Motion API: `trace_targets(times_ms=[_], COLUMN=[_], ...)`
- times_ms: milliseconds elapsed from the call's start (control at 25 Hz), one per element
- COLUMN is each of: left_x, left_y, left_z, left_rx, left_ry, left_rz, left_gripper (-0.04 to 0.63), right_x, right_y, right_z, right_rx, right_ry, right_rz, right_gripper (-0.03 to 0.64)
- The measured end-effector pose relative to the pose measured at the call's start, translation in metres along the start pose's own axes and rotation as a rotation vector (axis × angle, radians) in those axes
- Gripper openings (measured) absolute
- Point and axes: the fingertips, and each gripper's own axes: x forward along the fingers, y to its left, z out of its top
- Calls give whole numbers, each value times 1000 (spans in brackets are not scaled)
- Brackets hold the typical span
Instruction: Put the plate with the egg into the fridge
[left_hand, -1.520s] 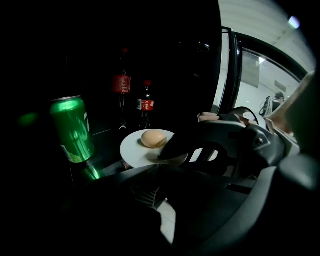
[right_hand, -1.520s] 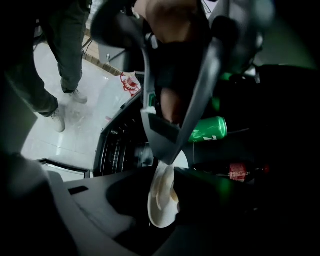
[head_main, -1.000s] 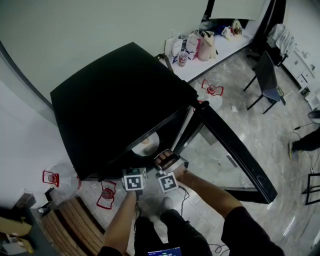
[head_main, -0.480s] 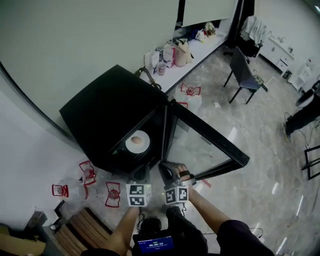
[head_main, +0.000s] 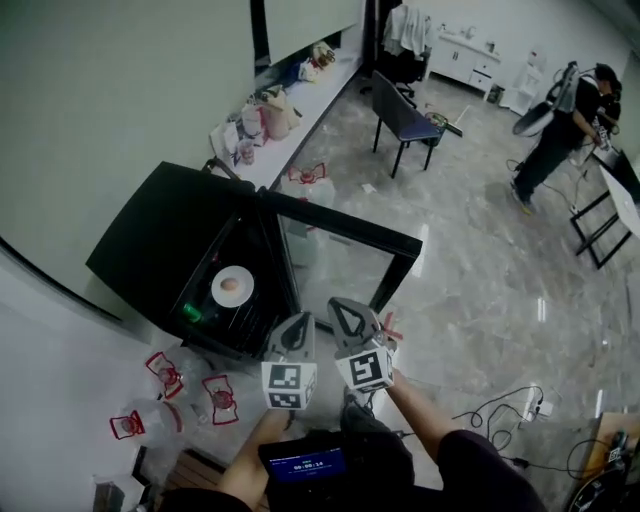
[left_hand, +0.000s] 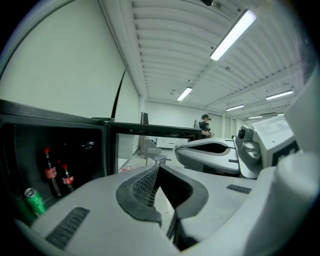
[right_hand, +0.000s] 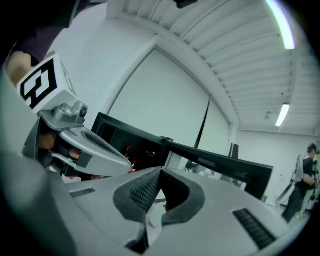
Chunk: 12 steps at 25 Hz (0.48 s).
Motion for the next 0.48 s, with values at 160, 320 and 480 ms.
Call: trace_targets(times_ms=[160,320,480], left_x=[29,54,74], left_y=[-54,-101,-131], left_z=[9,13,15], left_rx=[15,3,5], left_ry=[4,18,32], left_rz=[-79,-113,-101], left_gripper=[8,8,9], right_x=[-47,-84,-81], right_y=[-74,-156,-216], right_z=[-41,-97,-131], right_rx=[150,229,243], right_ry=[58,133,182], right_rz=[-74,-134,-91], right_gripper=[8,6,6])
